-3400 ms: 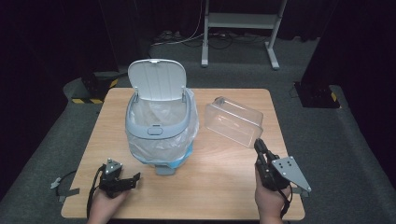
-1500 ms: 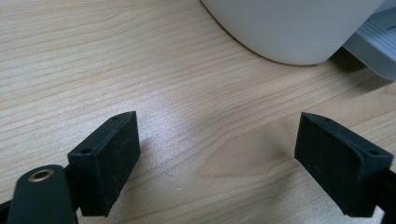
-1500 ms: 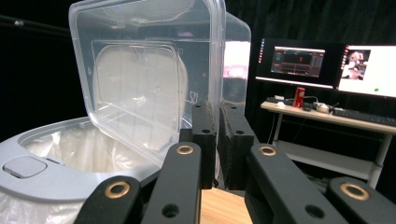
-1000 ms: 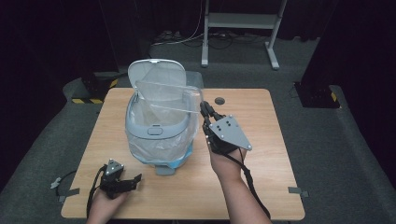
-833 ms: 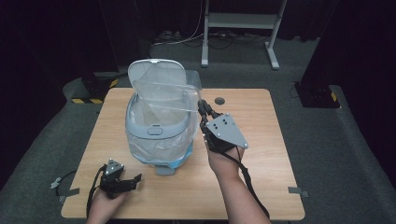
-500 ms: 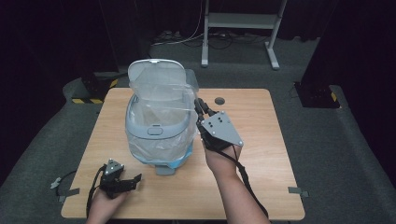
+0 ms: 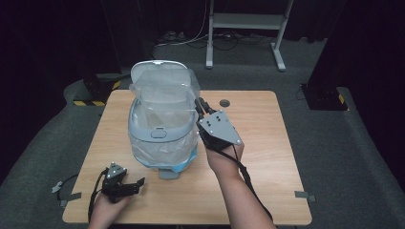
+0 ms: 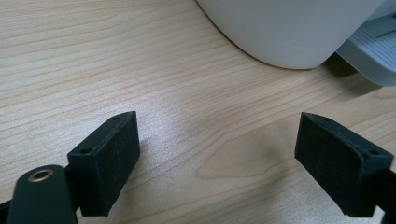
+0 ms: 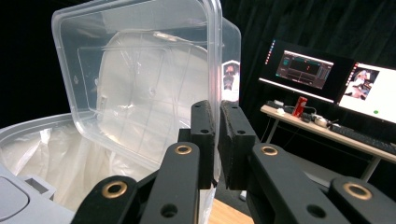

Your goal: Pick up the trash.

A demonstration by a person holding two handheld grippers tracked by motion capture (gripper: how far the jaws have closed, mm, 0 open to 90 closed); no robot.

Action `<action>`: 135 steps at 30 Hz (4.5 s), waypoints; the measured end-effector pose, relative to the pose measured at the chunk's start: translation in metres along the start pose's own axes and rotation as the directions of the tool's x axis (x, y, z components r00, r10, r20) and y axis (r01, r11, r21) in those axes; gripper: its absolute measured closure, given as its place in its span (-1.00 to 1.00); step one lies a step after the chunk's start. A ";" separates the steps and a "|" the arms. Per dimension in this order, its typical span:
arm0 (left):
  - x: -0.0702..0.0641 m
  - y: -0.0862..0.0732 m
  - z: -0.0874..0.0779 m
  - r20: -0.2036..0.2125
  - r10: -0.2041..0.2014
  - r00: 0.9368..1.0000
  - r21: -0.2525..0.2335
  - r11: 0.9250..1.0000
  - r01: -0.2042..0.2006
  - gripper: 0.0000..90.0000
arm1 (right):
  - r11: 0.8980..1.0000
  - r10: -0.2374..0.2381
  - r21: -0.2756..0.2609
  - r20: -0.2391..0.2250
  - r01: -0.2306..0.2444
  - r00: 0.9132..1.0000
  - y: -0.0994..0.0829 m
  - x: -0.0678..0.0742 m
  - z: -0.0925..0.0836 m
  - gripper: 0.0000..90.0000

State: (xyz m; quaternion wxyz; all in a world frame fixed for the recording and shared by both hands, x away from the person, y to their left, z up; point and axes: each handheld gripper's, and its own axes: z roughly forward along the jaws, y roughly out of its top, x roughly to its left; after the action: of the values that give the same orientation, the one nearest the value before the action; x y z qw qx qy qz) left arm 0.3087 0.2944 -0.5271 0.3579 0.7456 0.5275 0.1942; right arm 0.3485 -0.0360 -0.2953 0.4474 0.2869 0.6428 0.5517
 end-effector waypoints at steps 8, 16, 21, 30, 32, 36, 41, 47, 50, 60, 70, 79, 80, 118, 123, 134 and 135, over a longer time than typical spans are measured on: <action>0.001 0.000 0.000 0.005 -0.001 1.000 -0.002 1.000 0.001 -0.68 | 1.000 -0.013 0.002 0.004 0.013 1.000 0.002 0.000 0.001 0.88; 0.001 0.000 0.000 0.006 -0.002 1.000 -0.002 1.000 0.002 -0.69 | 1.000 0.003 -0.002 0.007 -0.003 1.000 0.001 0.001 0.006 0.53; 0.001 0.000 0.000 0.009 -0.004 1.000 -0.004 1.000 0.004 -0.68 | 1.000 0.011 -0.007 -0.004 -0.011 1.000 0.001 0.003 0.007 0.50; 0.001 0.000 0.000 0.008 -0.002 1.000 -0.003 1.000 0.002 -0.69 | 1.000 0.020 0.010 -0.043 -0.020 0.999 -0.001 0.006 0.006 0.53; 0.001 0.000 0.000 0.008 -0.003 1.000 -0.004 1.000 0.003 -0.68 | 1.000 0.026 0.012 -0.046 -0.025 0.999 -0.002 0.006 0.005 0.53; 0.001 0.000 -0.001 0.009 -0.003 1.000 -0.006 1.000 0.003 -0.66 | 0.999 0.047 0.016 -0.052 -0.046 0.998 -0.008 0.006 0.001 0.51; 0.001 -0.001 -0.002 0.016 0.002 1.000 -0.015 1.000 -0.002 -0.50 | 0.996 0.082 0.029 -0.048 -0.081 0.995 -0.020 0.002 -0.005 0.48; -0.002 -0.001 -0.008 -0.002 0.025 1.000 -0.067 0.997 -0.026 -0.15 | 0.992 0.109 0.070 -0.031 -0.106 0.994 -0.047 -0.004 -0.013 0.45; -0.003 0.003 -0.011 0.007 0.043 0.999 -0.074 0.996 -0.042 0.14 | 0.987 0.125 0.101 -0.034 -0.121 0.992 -0.065 -0.006 -0.016 0.53; 0.010 0.031 -0.019 -0.099 0.042 0.994 -0.192 0.979 -0.061 0.83 | 0.964 0.179 0.210 -0.047 -0.165 0.983 -0.121 -0.003 -0.017 0.87; 0.026 0.089 -0.010 -0.162 -0.020 0.987 -0.292 0.956 -0.029 0.99 | 0.935 0.187 0.319 -0.077 -0.153 0.979 -0.155 0.010 0.009 1.00; 0.012 0.109 0.006 -0.155 0.027 0.987 -0.288 0.955 -0.072 0.99 | 0.916 0.191 0.369 -0.050 -0.159 0.980 -0.166 0.008 0.043 1.00; 0.011 0.109 0.007 -0.151 0.025 0.988 -0.288 0.955 -0.069 0.99 | 0.915 0.189 0.370 -0.047 -0.159 0.981 -0.167 0.008 0.045 1.00; -0.056 0.092 0.013 -0.103 0.106 0.989 -0.318 0.939 -0.133 1.00 | 0.926 0.176 0.353 -0.085 -0.135 0.981 -0.176 -0.002 0.007 1.00; -0.067 0.088 0.012 -0.080 0.100 0.992 -0.321 0.939 -0.121 1.00 | 0.926 0.176 0.349 -0.066 -0.142 0.982 -0.178 -0.006 -0.007 1.00; -0.074 0.085 0.011 -0.066 0.099 0.993 -0.333 0.936 -0.116 0.98 | 0.921 0.193 0.351 -0.039 -0.167 0.981 -0.182 -0.015 -0.018 0.92; -0.072 0.085 0.010 -0.067 0.090 0.994 -0.336 0.936 -0.108 0.90 | 0.920 0.198 0.350 -0.035 -0.174 0.980 -0.182 -0.015 -0.018 0.89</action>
State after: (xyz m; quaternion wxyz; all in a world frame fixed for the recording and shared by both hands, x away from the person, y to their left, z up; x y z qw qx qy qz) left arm 0.3440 0.2086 -0.4646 0.4572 0.6933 0.4568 0.3188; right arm 0.3618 -0.0985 -0.4676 0.3129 0.4012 0.7146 0.4800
